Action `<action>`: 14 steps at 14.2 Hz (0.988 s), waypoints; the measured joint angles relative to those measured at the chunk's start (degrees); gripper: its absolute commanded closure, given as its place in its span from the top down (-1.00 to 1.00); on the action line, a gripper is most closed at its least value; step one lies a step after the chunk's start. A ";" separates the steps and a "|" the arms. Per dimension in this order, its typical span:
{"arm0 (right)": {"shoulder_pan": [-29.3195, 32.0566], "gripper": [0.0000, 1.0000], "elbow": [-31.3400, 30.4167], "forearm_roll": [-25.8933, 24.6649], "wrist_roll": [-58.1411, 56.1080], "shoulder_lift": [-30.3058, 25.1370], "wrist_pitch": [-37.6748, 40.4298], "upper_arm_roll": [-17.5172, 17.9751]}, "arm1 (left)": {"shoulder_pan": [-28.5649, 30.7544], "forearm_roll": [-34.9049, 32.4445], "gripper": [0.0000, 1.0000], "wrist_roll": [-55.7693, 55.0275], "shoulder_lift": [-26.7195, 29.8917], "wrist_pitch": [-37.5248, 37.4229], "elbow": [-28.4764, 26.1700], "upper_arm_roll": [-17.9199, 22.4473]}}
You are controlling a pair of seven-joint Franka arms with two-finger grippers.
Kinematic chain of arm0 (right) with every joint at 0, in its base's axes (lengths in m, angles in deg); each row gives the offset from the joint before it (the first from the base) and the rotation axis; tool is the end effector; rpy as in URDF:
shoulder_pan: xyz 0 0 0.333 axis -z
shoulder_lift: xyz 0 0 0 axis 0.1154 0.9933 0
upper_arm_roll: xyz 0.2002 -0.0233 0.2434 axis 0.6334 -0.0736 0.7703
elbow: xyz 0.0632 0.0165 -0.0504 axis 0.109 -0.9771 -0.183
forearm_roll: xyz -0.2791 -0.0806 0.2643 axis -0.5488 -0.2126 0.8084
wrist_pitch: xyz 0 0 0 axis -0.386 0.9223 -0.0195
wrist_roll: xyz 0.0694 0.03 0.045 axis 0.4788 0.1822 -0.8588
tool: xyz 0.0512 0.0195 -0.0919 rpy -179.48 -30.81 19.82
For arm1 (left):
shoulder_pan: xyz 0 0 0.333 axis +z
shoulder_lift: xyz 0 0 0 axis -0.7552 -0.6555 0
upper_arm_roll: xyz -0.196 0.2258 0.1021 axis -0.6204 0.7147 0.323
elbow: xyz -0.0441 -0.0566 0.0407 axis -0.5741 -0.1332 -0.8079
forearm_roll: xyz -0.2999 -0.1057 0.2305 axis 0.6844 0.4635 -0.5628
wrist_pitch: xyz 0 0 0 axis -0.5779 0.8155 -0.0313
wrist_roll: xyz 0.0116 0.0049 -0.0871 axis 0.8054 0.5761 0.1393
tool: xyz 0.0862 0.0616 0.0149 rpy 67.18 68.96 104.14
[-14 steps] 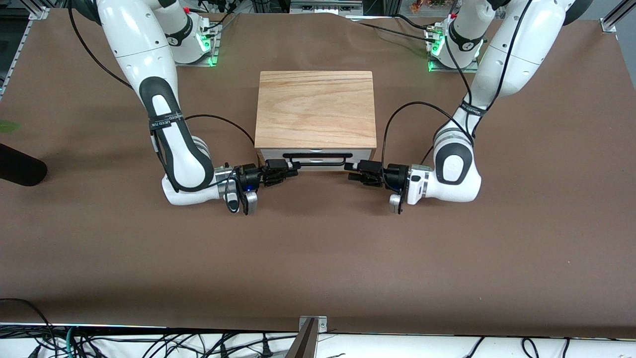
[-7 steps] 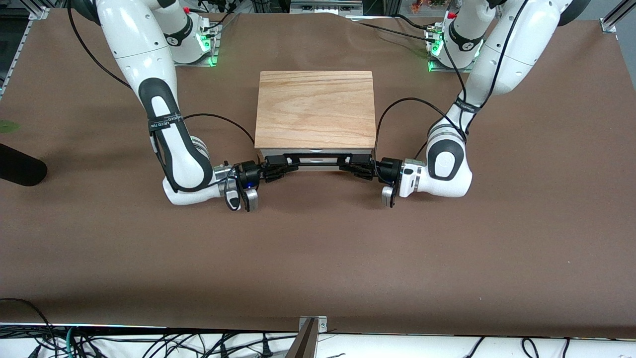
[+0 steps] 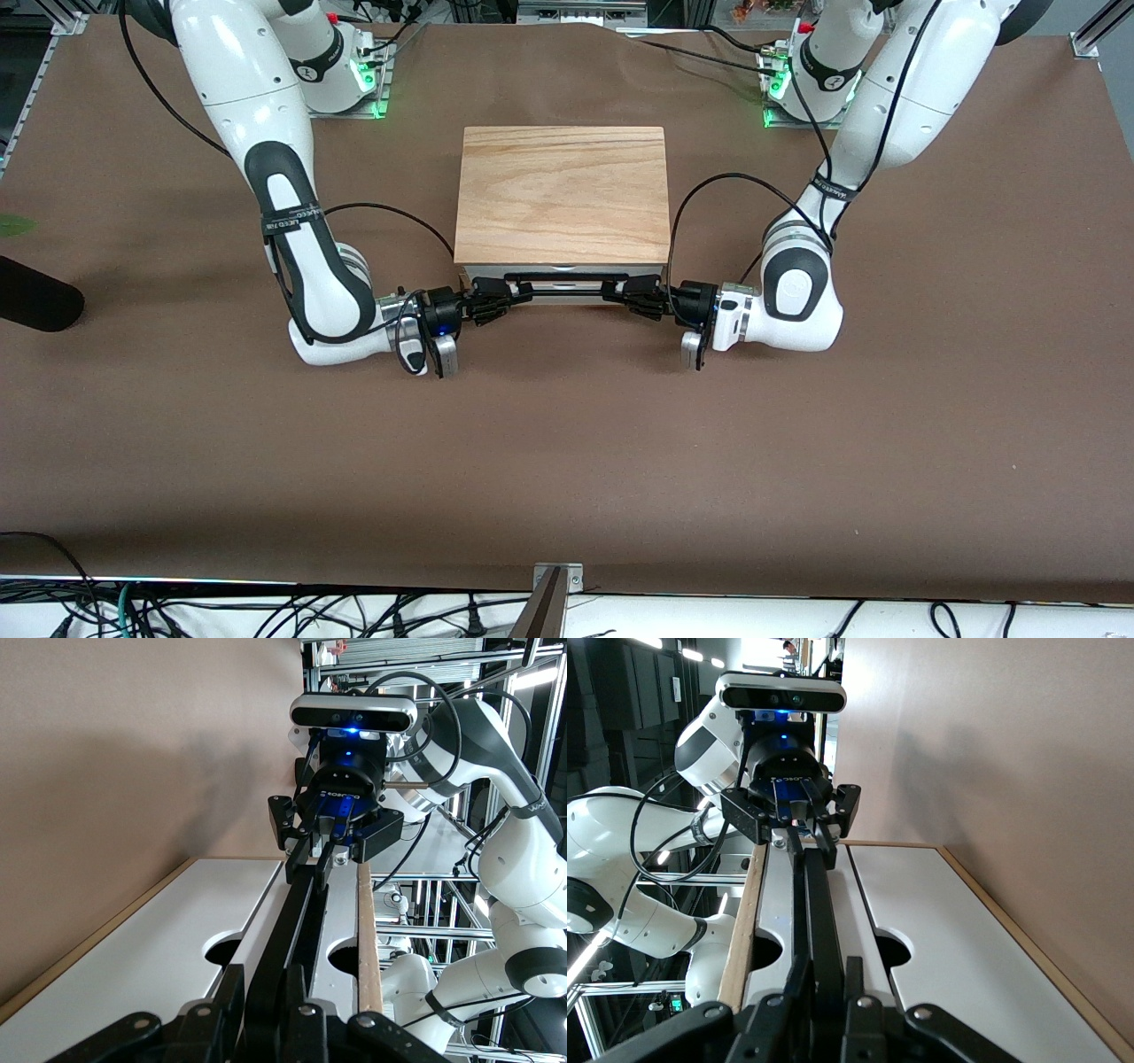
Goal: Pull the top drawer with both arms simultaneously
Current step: 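Close the left gripper on the handle while the right gripper grips it, then pull the handle out with the left gripper while the right gripper pulls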
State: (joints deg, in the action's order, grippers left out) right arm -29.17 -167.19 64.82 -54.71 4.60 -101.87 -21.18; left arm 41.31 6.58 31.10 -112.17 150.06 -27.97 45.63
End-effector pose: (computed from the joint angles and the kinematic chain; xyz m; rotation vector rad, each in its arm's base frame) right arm 0.5906 0.3000 0.1857 -1.7414 -0.3469 0.1882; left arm 0.5716 -0.2838 0.1818 1.7387 -0.2154 -0.1429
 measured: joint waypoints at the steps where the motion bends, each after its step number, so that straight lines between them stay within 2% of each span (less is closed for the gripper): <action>1: 0.02 -1.00 0.00 0.09 -0.12 0.00 0.03 -0.02 | 0.02 0.11 -0.88 0.87 -0.02 -0.02 0.00 -0.02; 8: 0.12 -1.00 0.68 0.14 -0.23 0.16 -0.57 -0.06 | -0.01 0.18 -0.88 1.73 -0.28 0.66 0.89 -0.02; 14: 1.80 -1.00 8.39 4.38 -0.03 5.29 -1.41 -0.09 | 0.02 0.18 -0.88 0.43 -6.04 1.17 10.89 0.64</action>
State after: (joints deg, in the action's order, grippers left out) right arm -27.36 -158.80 69.20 -54.74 9.89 -103.28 -21.27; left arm 41.32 6.76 31.53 -118.21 151.23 -17.08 46.28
